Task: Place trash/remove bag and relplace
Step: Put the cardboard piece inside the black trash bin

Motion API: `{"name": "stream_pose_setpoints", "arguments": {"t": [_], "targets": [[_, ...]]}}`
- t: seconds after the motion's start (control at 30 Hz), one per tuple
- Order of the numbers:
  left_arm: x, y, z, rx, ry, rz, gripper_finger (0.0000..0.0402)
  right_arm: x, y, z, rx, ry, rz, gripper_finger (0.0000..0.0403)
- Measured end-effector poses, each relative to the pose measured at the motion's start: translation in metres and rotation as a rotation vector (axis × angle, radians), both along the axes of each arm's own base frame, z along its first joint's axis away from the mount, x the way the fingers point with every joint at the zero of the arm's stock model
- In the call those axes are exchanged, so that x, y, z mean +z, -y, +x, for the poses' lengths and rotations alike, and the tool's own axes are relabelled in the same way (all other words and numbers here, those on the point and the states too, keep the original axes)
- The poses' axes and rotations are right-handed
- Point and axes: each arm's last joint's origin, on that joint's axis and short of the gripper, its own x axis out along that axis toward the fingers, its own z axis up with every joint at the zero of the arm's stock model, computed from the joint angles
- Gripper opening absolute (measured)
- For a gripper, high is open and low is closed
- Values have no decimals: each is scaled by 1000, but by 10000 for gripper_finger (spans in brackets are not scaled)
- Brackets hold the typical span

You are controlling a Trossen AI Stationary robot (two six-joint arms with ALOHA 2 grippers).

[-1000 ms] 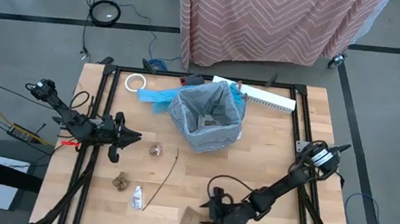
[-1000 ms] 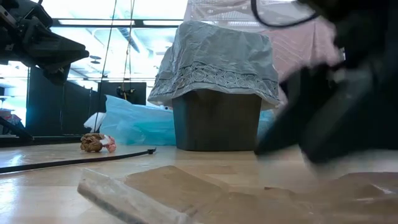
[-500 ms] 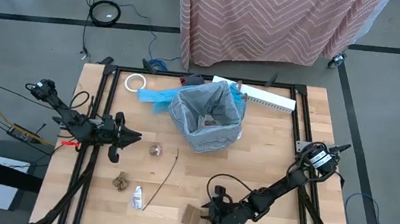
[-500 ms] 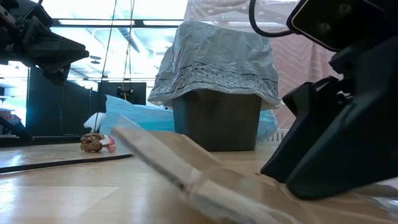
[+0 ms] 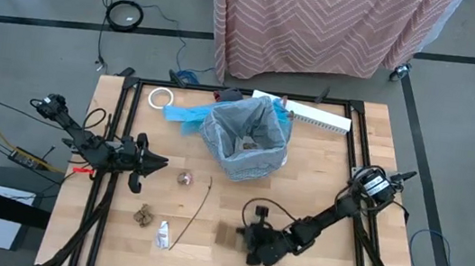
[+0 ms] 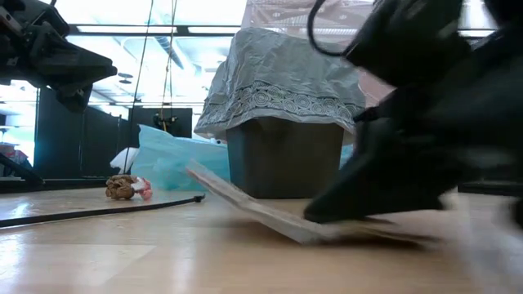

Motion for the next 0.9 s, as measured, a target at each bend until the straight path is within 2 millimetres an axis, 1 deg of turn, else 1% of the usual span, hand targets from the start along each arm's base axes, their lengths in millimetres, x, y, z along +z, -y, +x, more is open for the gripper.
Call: {"name": "stream_pose_setpoints", "arguments": {"t": [0.07, 0.27, 0.43, 0.67, 0.9], "targets": [[0, 0, 0, 2, 2, -13, 72, 0, 8, 4, -34, 4, -27, 0], [0, 0, 0, 2, 5, -47, 72, 0, 24, 14, -82, 6, -43, 0], [-4, 2, 3, 6, -25, -116, 72, 0, 28, 16, -94, 7, -44, 0], [-17, 8, 11, 38, -122, -278, 72, 1, 31, 19, -102, 12, -38, 0], [-13, 18, 24, 33, -43, -447, 80, 1, 31, 19, -102, 14, -37, 0]]}}
